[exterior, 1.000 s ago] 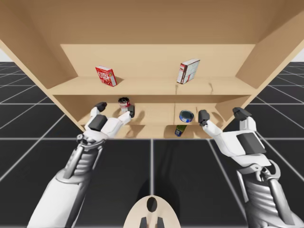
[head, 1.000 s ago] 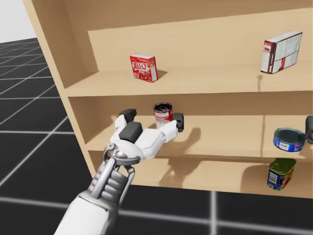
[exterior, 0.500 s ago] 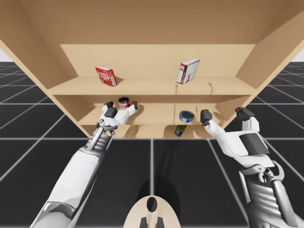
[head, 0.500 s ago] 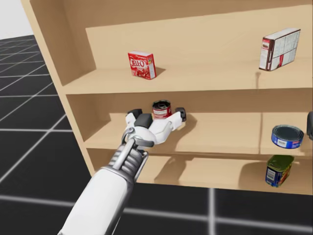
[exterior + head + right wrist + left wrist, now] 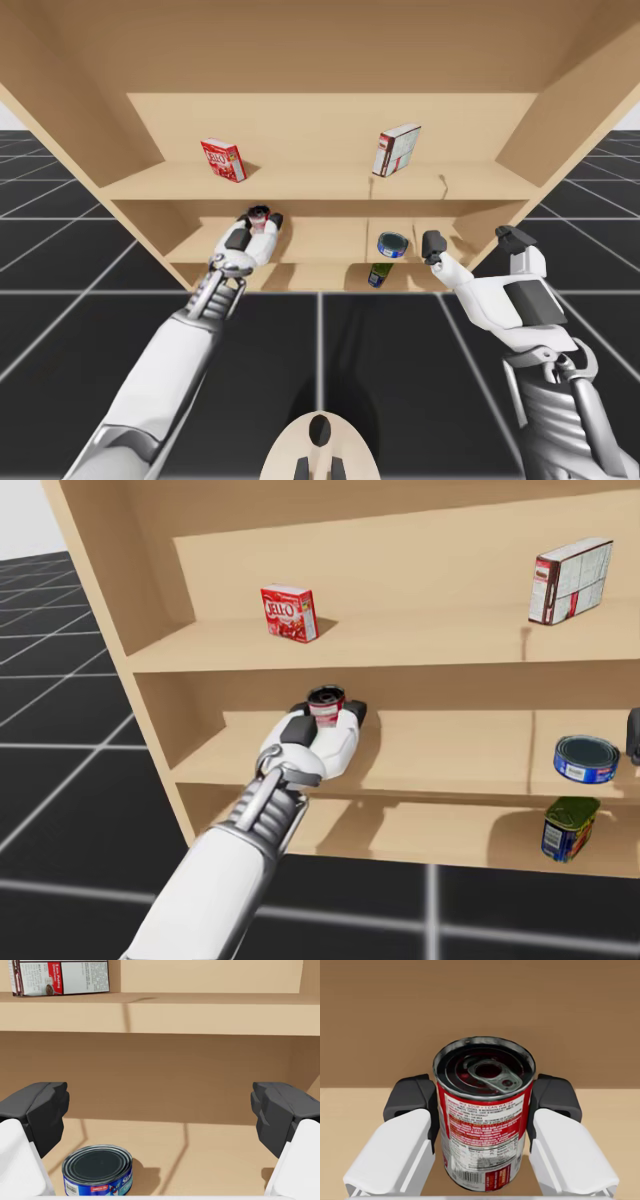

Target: Find the tomato soup can on the shelf and bring it to me.

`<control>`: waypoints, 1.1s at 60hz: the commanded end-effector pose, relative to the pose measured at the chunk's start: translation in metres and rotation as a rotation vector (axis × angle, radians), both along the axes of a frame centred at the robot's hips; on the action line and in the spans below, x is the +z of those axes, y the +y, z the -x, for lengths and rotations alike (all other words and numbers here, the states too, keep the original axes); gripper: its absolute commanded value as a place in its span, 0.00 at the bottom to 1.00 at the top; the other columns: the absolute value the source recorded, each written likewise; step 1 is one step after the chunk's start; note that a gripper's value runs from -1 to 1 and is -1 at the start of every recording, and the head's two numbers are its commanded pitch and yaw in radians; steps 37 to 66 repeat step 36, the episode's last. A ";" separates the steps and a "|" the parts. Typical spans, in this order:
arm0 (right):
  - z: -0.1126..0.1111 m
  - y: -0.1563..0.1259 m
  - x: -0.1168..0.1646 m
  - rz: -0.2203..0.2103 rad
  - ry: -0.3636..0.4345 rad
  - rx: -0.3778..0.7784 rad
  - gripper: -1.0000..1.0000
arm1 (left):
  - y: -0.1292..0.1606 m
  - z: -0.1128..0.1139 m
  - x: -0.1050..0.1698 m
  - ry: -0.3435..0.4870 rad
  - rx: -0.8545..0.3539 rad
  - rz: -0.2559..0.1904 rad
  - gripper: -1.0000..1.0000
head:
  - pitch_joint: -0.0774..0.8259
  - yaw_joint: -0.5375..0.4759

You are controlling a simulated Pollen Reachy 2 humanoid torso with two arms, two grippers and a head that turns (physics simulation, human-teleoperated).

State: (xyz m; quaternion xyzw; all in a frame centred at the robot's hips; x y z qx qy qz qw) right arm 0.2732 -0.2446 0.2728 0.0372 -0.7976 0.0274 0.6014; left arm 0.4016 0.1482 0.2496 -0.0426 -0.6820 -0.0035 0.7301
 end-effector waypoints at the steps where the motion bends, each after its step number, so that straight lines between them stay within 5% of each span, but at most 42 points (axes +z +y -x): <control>1: 0.000 0.001 0.000 -0.003 0.000 -0.001 0.00 | -0.020 0.013 0.018 -0.071 -0.037 0.057 1.00 | 0.53 0.76; 20: 0.000 0.001 0.000 -0.002 -0.002 0.000 0.00 | -0.007 0.070 0.042 -0.160 -0.055 0.003 1.00 | 0.52 0.77; 36: 0.000 0.001 0.000 -0.007 -0.002 0.023 0.00 | 0.020 0.146 0.042 -0.112 -0.107 -0.020 1.00 | 0.52 0.77; 66: 0.000 0.001 0.000 -0.007 -0.002 0.023 0.00 | 0.020 0.146 0.042 -0.112 -0.107 -0.020 1.00 | 0.52 0.77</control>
